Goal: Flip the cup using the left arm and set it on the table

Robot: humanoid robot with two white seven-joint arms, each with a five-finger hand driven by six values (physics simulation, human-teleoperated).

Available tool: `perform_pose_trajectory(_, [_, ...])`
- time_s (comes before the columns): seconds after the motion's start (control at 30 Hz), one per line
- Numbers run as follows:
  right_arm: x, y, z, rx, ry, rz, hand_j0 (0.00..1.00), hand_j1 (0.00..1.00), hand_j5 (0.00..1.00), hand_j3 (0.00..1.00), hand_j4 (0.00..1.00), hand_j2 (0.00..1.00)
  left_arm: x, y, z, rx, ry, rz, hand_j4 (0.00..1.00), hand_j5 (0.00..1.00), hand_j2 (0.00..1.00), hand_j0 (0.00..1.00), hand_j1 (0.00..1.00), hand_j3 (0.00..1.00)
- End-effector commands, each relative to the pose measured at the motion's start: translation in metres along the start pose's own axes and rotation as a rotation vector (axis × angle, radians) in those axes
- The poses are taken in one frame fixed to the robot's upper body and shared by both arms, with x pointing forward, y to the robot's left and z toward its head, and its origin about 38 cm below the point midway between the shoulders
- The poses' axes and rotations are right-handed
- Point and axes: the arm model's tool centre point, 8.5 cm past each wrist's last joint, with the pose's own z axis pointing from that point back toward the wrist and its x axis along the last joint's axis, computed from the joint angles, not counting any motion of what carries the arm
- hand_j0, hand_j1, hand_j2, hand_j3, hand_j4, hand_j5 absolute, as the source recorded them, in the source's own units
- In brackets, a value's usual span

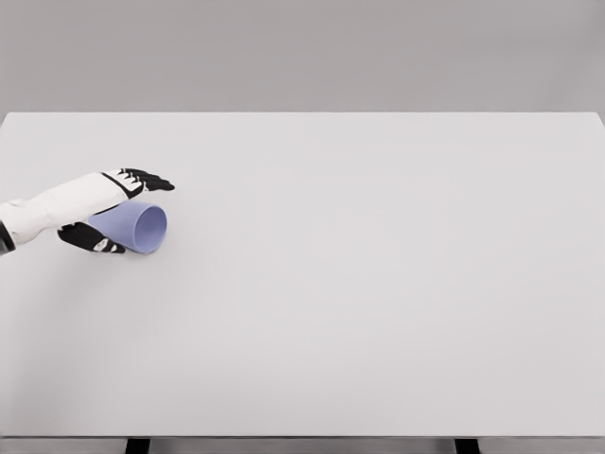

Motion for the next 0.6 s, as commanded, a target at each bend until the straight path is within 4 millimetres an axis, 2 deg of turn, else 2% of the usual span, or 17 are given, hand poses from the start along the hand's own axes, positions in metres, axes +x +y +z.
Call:
perform_pose_trajectory(0.0, [0.000, 0.000, 0.000, 0.000, 0.000, -0.001, 1.00, 1.00, 1.00, 1.00, 1.00, 1.00, -0.002, -0.003, -0.002, 0.004, 0.003, 0.017, 1.00, 1.00, 1.00, 1.00, 1.00, 1.00])
perform_pose_trajectory(0.23, [0.000, 0.000, 0.000, 0.000, 0.000, -0.001, 1.00, 1.00, 1.00, 1.00, 1.00, 1.00, -0.004, -0.011, -0.008, -0.015, 0.004, 0.033, 1.00, 1.00, 1.00, 1.00, 1.00, 1.00])
perform_pose_trajectory(0.57, [0.000, 0.000, 0.000, 0.000, 0.000, -0.001, 1.00, 1.00, 1.00, 1.00, 1.00, 1.00, -0.014, -0.017, -0.003, -0.026, 0.036, 0.048, 1.00, 1.00, 1.00, 1.00, 1.00, 1.00])
